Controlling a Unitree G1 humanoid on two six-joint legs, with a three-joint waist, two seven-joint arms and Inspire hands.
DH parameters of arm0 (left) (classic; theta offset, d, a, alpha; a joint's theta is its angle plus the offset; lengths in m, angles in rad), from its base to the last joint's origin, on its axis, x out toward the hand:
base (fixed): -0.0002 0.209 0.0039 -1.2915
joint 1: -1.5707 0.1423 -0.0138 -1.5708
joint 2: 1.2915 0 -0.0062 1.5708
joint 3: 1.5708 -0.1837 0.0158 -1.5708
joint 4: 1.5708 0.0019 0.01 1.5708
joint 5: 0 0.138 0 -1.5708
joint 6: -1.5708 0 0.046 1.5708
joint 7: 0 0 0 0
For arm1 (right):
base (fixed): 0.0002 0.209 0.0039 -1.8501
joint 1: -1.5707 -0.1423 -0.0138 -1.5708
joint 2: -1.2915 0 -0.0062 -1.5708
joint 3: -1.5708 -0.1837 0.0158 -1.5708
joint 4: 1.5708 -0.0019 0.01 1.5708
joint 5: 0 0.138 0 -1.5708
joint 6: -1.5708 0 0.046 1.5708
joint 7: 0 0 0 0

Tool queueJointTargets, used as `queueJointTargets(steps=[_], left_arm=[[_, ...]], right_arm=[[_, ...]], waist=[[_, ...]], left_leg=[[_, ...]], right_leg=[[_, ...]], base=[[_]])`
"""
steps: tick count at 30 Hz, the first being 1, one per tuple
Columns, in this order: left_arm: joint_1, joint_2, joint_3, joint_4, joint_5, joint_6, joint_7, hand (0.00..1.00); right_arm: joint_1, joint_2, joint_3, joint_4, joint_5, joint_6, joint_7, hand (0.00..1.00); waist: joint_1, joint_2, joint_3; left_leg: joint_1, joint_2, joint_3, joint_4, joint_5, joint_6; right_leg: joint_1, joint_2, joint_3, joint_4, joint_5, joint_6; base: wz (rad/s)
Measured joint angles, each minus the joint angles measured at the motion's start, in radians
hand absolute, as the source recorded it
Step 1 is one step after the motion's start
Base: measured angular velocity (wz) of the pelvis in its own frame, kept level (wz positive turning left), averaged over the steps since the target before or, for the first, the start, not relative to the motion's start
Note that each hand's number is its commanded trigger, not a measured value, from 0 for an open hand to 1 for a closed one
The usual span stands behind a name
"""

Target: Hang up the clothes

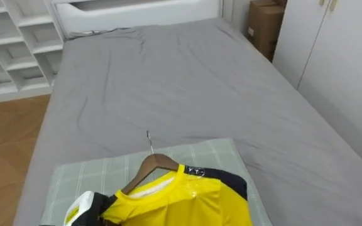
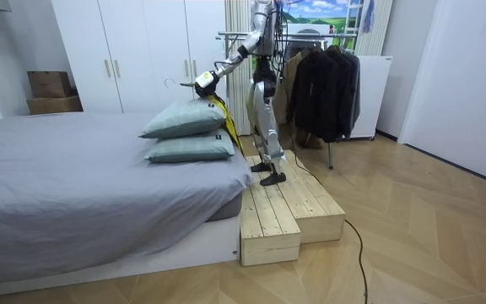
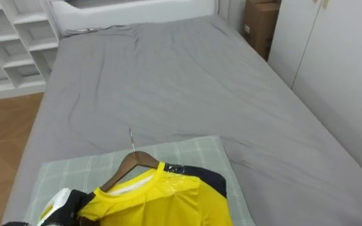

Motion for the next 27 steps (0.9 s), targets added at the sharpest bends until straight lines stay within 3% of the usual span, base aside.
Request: queueJointTargets(steps=[7,12,19,27], left_arm=[[0.004,0.006,-0.001,-0.148,-0.129,-0.019,0.006,1.00],[0.018,0.022,-0.001,-0.248,-0.128,-0.029,0.007,1.00],[0.020,0.023,-0.001,-0.290,-0.118,-0.037,0.007,1.00],[0.034,0.023,-0.001,-0.344,-0.008,-0.062,0.048,1.00]], right_arm=[[-0.022,-0.001,0.035,0.002,0.015,-0.024,0.040,0.00],[-0.033,0.000,0.035,0.007,0.015,-0.025,0.066,0.00],[-0.043,-0.004,0.034,0.034,0.014,-0.027,0.087,0.00],[-0.044,-0.004,0.035,0.053,0.003,-0.035,0.082,0.00]], waist=[[0.023,0.000,0.0007],[0.026,-0.003,0.0046],[0.040,-0.004,0.0073],[0.043,-0.012,0.0092]], left_leg=[[0.003,0.001,-0.023,-0.003,0.000,0.000],[0.002,-0.001,-0.047,-0.004,0.000,0.000],[0.000,0.000,-0.048,-0.004,0.000,0.000],[-0.016,-0.001,-0.049,-0.001,0.000,0.000]], right_leg=[[0.021,-0.004,-0.040,0.001,0.001,-0.001],[0.030,-0.007,-0.064,-0.004,0.001,-0.001],[0.030,-0.006,-0.068,-0.005,0.001,-0.001],[0.013,-0.007,-0.065,-0.003,0.001,-0.001]], base=[[0.15],[0.09],[0.00],[0.00]])
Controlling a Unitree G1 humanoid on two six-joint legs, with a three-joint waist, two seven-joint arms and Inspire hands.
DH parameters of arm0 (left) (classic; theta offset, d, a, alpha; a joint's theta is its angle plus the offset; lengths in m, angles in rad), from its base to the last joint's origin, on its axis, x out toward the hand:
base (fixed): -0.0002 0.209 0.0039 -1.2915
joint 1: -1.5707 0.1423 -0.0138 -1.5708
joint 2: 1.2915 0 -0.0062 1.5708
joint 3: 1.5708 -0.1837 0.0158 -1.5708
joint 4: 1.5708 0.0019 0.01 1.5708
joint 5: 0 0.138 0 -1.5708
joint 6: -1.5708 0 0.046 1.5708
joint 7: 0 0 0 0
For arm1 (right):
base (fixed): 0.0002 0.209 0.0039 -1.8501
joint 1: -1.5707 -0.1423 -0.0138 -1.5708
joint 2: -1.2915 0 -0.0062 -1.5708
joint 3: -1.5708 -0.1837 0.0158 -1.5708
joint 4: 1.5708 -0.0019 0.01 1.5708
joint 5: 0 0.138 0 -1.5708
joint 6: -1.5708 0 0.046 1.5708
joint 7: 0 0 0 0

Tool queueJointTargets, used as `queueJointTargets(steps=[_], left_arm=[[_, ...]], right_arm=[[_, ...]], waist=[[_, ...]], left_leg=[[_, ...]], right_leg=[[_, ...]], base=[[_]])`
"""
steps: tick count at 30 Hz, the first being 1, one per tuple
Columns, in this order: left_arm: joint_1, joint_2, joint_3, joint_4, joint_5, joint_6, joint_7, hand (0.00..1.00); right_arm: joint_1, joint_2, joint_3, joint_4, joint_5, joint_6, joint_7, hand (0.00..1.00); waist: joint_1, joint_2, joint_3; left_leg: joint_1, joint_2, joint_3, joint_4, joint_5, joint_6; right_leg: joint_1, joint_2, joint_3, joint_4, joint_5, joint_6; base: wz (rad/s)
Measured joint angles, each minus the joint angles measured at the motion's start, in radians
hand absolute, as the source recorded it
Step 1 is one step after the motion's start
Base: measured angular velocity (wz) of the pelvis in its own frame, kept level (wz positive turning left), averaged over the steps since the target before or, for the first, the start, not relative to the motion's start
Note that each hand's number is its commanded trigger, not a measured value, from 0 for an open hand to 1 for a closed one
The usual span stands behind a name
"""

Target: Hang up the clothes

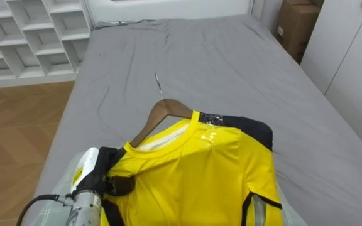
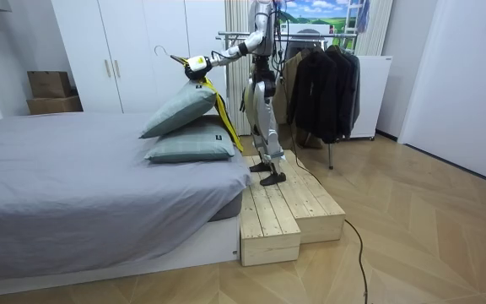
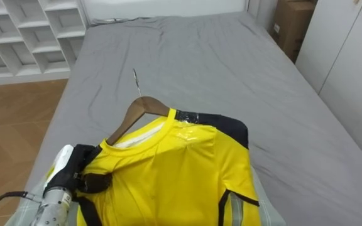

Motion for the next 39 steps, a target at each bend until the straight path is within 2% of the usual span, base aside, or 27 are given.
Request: queueJointTargets(steps=[6,8,13,18,20,23,25,27,30,33,36,39], left_arm=[[0.005,0.007,0.000,-0.030,0.154,-0.025,0.017,1.00],[0.005,0.011,0.000,-0.036,0.239,-0.034,0.048,1.00],[0.013,0.011,-0.001,-0.036,0.308,-0.049,0.119,1.00],[0.030,0.030,0.000,-0.036,0.375,-0.097,0.212,1.00],[0.031,0.053,0.002,-0.043,0.411,-0.140,0.311,1.00],[0.041,0.060,0.017,-0.068,0.415,-0.149,0.410,1.00],[0.059,0.066,0.022,-0.091,0.415,-0.149,0.450,1.00],[0.078,0.071,0.022,-0.113,0.414,-0.150,0.480,1.00],[0.091,0.080,0.021,-0.112,0.404,-0.151,0.502,1.00],[0.104,0.080,0.021,-0.112,0.404,-0.151,0.514,1.00],[0.107,0.079,0.021,-0.111,0.406,-0.154,0.525,1.00],[0.108,0.079,0.021,-0.109,0.405,-0.154,0.548,1.00]], right_arm=[[0.006,-0.002,0.018,0.012,0.013,-0.005,-0.008,0.00],[0.006,-0.002,0.018,0.018,0.007,-0.012,-0.024,0.00],[0.017,-0.003,0.019,0.018,0.003,-0.012,-0.066,0.00],[0.029,-0.005,0.018,0.014,-0.039,-0.013,-0.109,0.00],[0.043,-0.013,0.018,0.005,-0.054,-0.013,-0.122,0.00],[0.056,-0.026,0.017,-0.009,-0.084,-0.010,-0.146,0.00],[0.052,-0.027,0.017,-0.009,-0.090,-0.010,-0.156,0.00],[0.048,-0.027,0.016,-0.011,-0.108,-0.008,-0.177,0.00],[0.046,-0.028,0.016,-0.033,-0.168,0.001,-0.229,0.00],[0.045,-0.027,-0.008,-0.069,-0.210,0.002,-0.273,0.00],[0.043,-0.033,-0.025,-0.095,-0.242,0.001,-0.340,0.00],[0.043,-0.054,-0.031,-0.139,-0.291,0.002,-0.417,0.00]], waist=[[0.000,-0.006,0.0005],[-0.001,-0.006,0.0004],[-0.001,-0.004,-0.0006],[0.002,-0.001,-0.0028],[0.004,0.007,-0.0092],[0.004,0.017,-0.0168],[0.002,0.015,-0.0160],[0.002,0.004,-0.0098],[0.005,-0.007,-0.0051],[0.011,-0.010,-0.0046],[0.028,-0.008,-0.0089],[0.047,-0.011,-0.0171]], left_leg=[[-0.002,0.000,-0.015,0.000,0.000,0.000],[-0.006,-0.001,-0.017,0.000,0.000,0.000],[-0.008,0.000,-0.017,0.000,0.000,0.000],[-0.005,0.001,-0.017,0.001,0.000,0.000],[0.003,0.000,-0.018,0.001,0.000,0.000],[0.027,-0.001,-0.018,-0.002,0.000,0.000],[0.041,-0.001,-0.017,-0.004,0.000,0.000],[0.050,-0.001,-0.017,-0.005,0.000,0.000],[0.049,-0.004,-0.016,-0.005,0.000,0.000],[0.045,-0.012,-0.014,-0.003,0.004,0.007],[0.033,-0.016,-0.010,0.000,0.011,0.017],[0.031,-0.021,-0.010,0.001,0.015,0.023]], right_leg=[[0.000,0.001,-0.002,-0.001,0.000,0.000],[-0.002,0.001,-0.005,-0.002,0.000,0.000],[-0.004,0.001,-0.009,-0.001,0.000,0.000],[-0.004,0.002,0.000,-0.001,0.000,0.000],[0.004,0.001,0.001,0.000,0.000,0.000],[0.026,0.000,-0.001,0.001,0.000,0.000],[0.039,0.000,-0.002,0.000,0.000,0.000],[0.048,0.000,-0.003,0.000,-0.001,0.002],[0.048,-0.001,-0.002,-0.002,-0.003,0.003],[0.046,-0.008,0.000,-0.005,-0.012,0.004],[0.029,-0.013,0.001,-0.010,-0.008,0.006],[0.022,-0.018,-0.003,0.002,-0.007,0.008]], base=[[0.00],[0.02],[0.01],[-0.05],[0.00],[0.00],[0.00],[0.02],[0.04],[-0.02],[0.00],[0.00]])
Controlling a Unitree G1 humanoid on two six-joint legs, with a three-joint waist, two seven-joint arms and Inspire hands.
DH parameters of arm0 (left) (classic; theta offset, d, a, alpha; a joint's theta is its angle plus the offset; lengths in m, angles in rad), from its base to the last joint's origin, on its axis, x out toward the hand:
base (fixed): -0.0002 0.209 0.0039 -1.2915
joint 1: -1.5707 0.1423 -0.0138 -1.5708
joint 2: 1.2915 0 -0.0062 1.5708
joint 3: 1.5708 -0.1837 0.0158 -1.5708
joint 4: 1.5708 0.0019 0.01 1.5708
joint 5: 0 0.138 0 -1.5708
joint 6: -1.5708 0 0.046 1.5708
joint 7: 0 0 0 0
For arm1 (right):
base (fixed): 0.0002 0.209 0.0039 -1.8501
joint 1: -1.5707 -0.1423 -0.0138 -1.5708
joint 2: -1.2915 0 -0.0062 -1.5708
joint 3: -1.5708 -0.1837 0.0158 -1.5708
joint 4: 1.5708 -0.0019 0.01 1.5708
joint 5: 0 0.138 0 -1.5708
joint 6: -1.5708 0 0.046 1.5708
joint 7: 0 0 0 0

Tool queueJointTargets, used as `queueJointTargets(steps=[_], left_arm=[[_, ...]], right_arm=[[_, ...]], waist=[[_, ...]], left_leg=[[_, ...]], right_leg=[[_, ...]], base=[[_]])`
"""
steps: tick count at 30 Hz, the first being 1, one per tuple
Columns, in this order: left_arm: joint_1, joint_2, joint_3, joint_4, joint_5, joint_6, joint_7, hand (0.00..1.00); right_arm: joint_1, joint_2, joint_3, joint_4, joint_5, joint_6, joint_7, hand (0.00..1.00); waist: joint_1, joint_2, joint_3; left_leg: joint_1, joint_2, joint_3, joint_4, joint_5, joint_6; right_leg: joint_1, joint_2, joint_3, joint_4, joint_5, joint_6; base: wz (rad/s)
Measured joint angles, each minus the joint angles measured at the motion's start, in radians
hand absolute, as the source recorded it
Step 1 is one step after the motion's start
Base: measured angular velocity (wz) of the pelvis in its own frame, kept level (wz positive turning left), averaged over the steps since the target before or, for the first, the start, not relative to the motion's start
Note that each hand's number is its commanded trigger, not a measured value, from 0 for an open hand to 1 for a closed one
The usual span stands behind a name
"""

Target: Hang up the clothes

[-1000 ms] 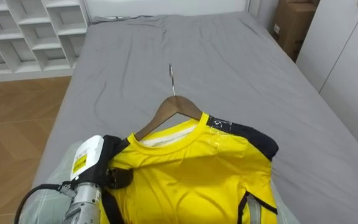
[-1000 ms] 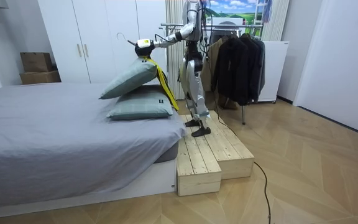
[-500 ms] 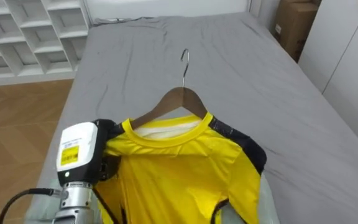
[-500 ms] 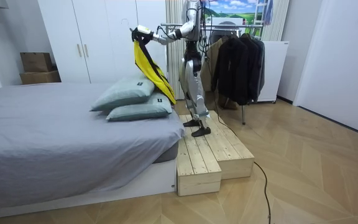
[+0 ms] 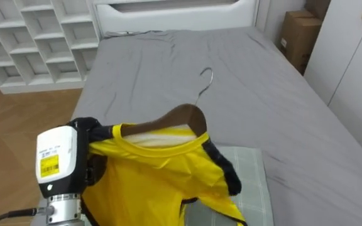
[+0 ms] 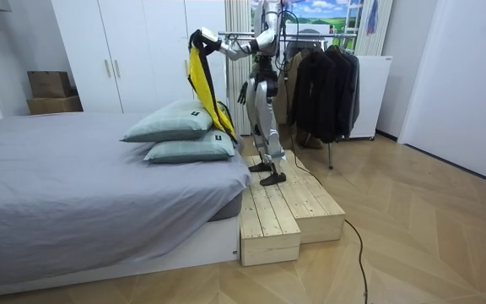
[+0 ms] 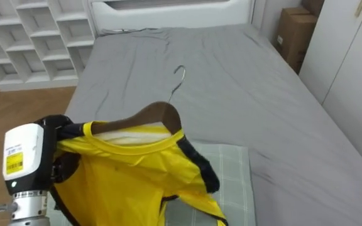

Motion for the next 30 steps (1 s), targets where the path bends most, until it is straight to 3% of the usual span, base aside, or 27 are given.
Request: queueJointTargets(steps=[5,13,19,23,30], left_arm=[[0.019,0.000,0.000,-0.004,-0.001,0.001,0.010,1.00],[0.038,-0.001,0.000,-0.073,0.004,0.018,-0.001,1.00],[0.038,-0.003,0.000,-0.086,0.003,0.054,-0.019,1.00],[0.038,-0.005,0.000,-0.103,0.002,0.058,-0.049,1.00],[0.038,-0.012,-0.002,-0.114,0.001,0.077,-0.073,1.00]], right_arm=[[-0.001,-0.009,-0.049,-0.167,-0.159,-0.004,-0.106,0.00],[-0.001,-0.010,-0.070,-0.493,-0.443,-0.013,-0.215,0.00],[0.000,-0.012,-0.067,-0.743,-0.625,-0.010,-0.246,0.00],[0.001,-0.012,-0.054,-0.869,-0.698,-0.010,-0.248,0.00],[-0.017,-0.012,-0.008,-0.930,-0.732,-0.009,-0.211,0.00]], waist=[[0.003,-0.006,-0.0027],[0.009,-0.028,0.0026],[0.011,-0.045,0.0077],[0.022,-0.061,0.0056],[0.051,-0.065,0.0032]], left_leg=[[0.004,-0.003,-0.005,0.000,0.001,0.002],[0.002,-0.002,-0.009,-0.001,0.001,0.002],[0.002,-0.002,-0.012,-0.002,0.001,0.002],[0.002,0.000,-0.010,-0.002,0.001,0.002],[0.000,0.000,-0.010,-0.002,0.001,0.002]], right_leg=[[0.016,-0.002,0.001,0.000,0.004,0.003],[0.013,-0.001,0.002,-0.001,0.004,0.003],[0.011,-0.001,0.005,0.001,0.004,0.003],[0.011,0.001,0.006,0.001,0.004,0.003],[0.009,0.000,0.008,0.001,0.004,0.004]], base=[[0.03],[0.00],[0.00],[0.00],[0.00]])
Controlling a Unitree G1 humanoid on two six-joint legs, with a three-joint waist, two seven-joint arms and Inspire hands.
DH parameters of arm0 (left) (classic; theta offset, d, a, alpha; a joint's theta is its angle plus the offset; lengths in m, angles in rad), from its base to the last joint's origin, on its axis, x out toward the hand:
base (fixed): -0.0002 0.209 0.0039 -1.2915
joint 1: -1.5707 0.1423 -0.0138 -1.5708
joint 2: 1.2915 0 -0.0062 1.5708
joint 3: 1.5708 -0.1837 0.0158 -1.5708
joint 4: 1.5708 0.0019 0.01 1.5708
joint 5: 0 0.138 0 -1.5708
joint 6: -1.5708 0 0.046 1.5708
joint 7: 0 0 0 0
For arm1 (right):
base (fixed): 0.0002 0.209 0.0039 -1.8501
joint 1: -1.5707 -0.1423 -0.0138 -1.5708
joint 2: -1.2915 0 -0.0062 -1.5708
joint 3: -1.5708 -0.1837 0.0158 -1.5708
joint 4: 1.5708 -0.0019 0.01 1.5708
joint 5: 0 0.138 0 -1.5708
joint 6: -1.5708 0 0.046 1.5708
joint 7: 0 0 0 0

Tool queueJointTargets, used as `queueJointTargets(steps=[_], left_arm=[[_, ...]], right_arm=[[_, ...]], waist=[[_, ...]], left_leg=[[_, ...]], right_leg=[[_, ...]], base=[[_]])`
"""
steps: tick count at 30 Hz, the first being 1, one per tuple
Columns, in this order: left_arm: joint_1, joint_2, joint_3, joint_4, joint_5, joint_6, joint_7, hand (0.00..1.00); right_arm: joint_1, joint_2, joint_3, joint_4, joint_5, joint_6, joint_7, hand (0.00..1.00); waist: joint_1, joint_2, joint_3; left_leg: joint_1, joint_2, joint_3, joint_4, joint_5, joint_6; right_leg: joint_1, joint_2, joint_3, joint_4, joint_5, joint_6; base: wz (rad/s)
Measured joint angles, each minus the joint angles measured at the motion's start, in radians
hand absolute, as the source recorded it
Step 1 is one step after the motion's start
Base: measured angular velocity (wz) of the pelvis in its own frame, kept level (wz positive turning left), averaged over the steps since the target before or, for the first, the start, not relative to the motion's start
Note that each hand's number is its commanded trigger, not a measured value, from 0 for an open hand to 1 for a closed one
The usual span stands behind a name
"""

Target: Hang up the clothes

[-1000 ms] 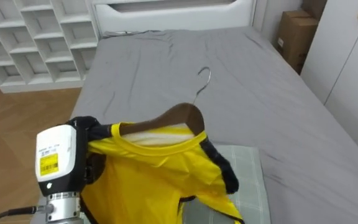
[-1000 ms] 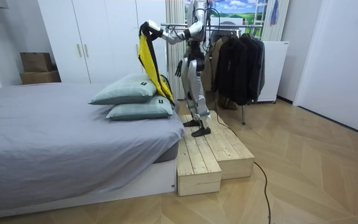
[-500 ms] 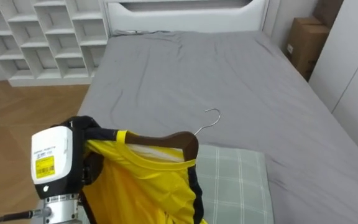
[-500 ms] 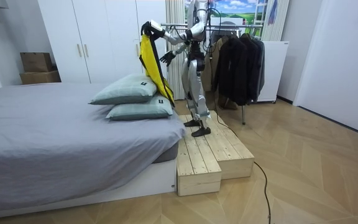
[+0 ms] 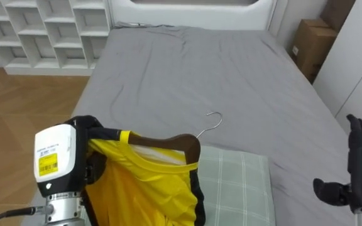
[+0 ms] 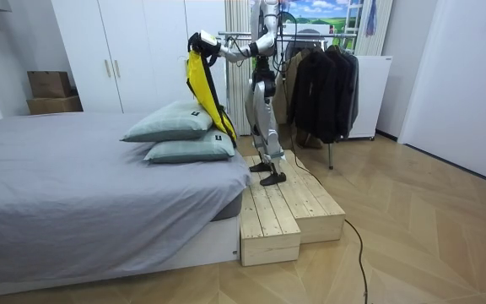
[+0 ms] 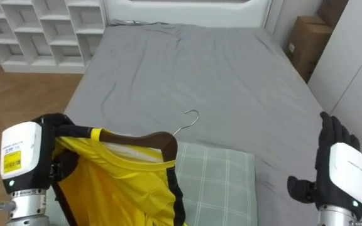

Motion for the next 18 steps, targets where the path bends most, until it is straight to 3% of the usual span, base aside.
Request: queueJointTargets(steps=[6,9,12,14,16,18], left_arm=[[0.001,-0.002,-0.001,-0.032,0.000,0.021,-0.020,1.00],[0.000,-0.001,0.001,-0.052,-0.004,0.020,-0.043,1.00],[0.000,-0.003,0.001,-0.064,0.005,0.017,-0.046,1.00],[0.000,-0.003,0.001,-0.064,0.016,0.015,-0.039,1.00],[0.000,-0.007,0.002,-0.064,0.017,0.013,-0.034,1.00],[0.000,-0.014,0.002,-0.064,0.020,0.012,-0.034,1.00]], right_arm=[[-0.031,-0.003,0.027,-0.032,0.033,0.009,0.051,0.00],[-0.055,-0.006,0.045,-0.054,0.152,0.004,0.077,0.00],[-0.065,-0.011,0.050,-0.059,0.368,-0.004,0.147,0.00],[-0.064,-0.011,0.058,-0.060,0.590,-0.004,0.225,0.00],[-0.064,-0.012,0.058,-0.058,0.723,-0.003,0.281,0.00],[-0.064,-0.012,0.065,-0.051,0.823,-0.003,0.333,0.00]], waist=[[0.009,0.001,0.0002],[0.014,0.003,0.0002],[0.018,0.010,0.0018],[0.023,0.021,0.0070],[0.028,0.029,0.0115],[0.036,0.033,0.0110]], left_leg=[[-0.002,0.006,0.001,0.000,0.000,0.000],[0.007,0.006,0.001,-0.001,0.000,0.000],[0.007,0.007,0.003,-0.003,0.000,0.000],[0.007,0.007,0.002,-0.004,0.000,0.000],[0.004,0.007,0.002,-0.004,0.000,0.000],[0.003,0.007,0.004,-0.004,0.000,0.000]], right_leg=[[0.002,0.000,-0.004,-0.001,0.000,0.000],[0.008,0.001,-0.002,-0.002,0.000,0.000],[0.010,-0.001,-0.003,-0.003,0.001,0.001],[0.008,-0.001,-0.002,-0.003,0.001,0.001],[0.005,-0.002,-0.002,-0.002,0.002,0.002],[0.003,-0.002,-0.002,-0.002,0.002,0.002]], base=[[0.01],[0.00],[0.00],[0.00],[0.00],[0.00]])
